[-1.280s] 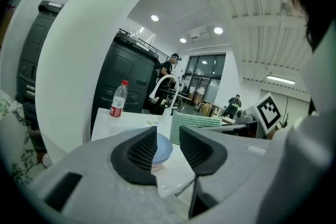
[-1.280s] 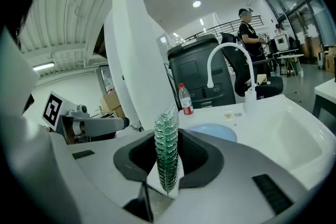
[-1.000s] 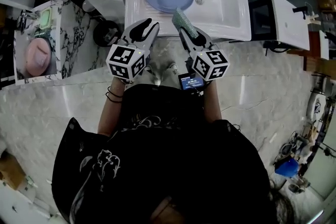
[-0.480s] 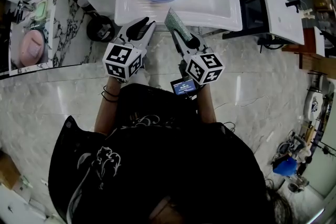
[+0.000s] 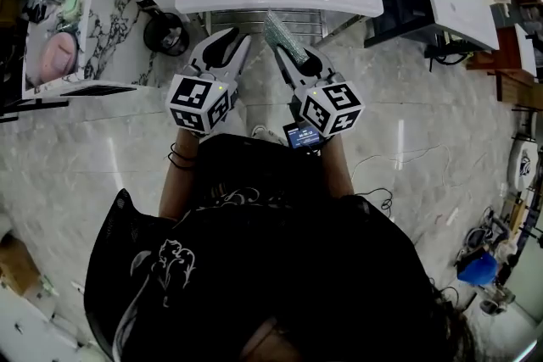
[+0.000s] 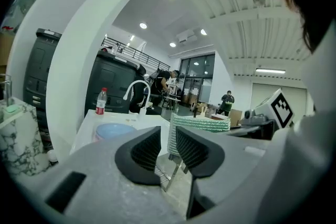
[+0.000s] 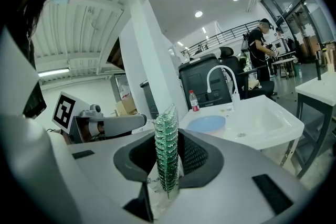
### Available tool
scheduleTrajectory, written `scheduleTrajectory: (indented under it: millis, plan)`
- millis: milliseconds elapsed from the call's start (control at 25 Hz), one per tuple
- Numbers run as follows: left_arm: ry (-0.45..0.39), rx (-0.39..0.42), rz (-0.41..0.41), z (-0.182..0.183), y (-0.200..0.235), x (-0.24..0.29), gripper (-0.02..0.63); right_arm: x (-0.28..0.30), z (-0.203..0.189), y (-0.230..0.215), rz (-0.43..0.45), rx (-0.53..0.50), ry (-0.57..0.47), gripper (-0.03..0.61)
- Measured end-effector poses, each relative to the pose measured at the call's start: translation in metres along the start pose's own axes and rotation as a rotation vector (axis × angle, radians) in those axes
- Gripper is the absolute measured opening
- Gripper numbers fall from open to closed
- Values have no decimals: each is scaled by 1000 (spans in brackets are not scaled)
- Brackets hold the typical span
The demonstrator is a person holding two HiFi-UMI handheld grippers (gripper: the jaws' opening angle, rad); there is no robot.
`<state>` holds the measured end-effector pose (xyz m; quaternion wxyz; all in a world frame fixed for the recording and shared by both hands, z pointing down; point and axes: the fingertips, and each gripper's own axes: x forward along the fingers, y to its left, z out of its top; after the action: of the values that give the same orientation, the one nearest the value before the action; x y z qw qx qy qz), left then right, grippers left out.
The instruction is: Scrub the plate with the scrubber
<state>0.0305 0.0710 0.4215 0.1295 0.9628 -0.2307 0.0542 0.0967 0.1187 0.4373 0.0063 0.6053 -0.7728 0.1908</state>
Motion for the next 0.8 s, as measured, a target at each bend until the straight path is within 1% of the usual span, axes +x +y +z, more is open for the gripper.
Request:
scheduleTrajectory:
  millis: [320, 600, 800]
  plan:
    - [0, -5, 62, -26, -49, -55, 101, -50, -21, 39, 72, -8, -3, 91]
    - [-6, 9, 75, -37, -73, -78, 101, -73, -32, 53, 87, -17, -8, 91]
    - [-15, 19, 77, -37, -83, -84, 101, -83, -32, 56, 84, -32, -12, 90]
